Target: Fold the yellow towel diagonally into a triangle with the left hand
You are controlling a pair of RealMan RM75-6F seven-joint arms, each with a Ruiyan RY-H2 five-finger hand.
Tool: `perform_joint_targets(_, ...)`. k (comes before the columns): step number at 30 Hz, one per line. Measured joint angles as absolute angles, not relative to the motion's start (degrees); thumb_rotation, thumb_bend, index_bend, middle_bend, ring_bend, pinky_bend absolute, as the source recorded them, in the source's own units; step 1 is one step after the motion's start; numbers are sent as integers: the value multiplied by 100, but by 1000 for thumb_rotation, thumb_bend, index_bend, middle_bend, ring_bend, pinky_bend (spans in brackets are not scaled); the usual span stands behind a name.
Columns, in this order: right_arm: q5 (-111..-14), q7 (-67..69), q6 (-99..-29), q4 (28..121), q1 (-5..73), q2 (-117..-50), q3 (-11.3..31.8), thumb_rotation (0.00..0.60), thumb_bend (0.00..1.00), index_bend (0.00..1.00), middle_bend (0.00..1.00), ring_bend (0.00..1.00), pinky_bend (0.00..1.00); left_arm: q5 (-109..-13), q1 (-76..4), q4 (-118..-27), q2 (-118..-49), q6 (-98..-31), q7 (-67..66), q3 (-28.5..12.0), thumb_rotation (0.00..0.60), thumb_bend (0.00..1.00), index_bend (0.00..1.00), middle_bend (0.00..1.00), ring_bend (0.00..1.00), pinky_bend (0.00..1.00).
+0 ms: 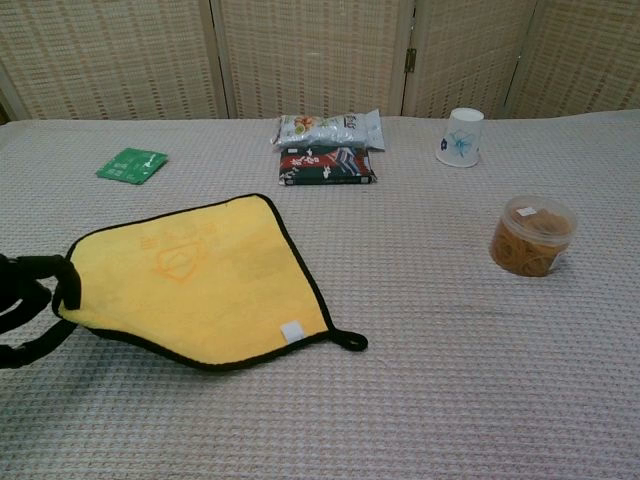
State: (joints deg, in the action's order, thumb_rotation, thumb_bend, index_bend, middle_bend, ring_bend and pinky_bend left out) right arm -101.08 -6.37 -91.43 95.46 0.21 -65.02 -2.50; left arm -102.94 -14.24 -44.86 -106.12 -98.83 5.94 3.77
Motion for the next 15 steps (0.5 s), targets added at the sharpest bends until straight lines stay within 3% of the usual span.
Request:
perform_joint_targets(8, -10041, -428, -9141, 9537, 21, -6415, -251, 600, 447, 0, 0, 0, 0, -10161, -2089, -5102, -10478, -9225, 176, -32, 600, 484, 607, 1000, 1000, 1000)
perform_joint_targets(15, -9883, -156, -9275, 9525, -36, -6302, -186, 600, 448, 0, 0, 0, 0, -9714, -2641, -4701, -10731, -8374, 345, -425, 600, 484, 601, 1000, 1000, 1000)
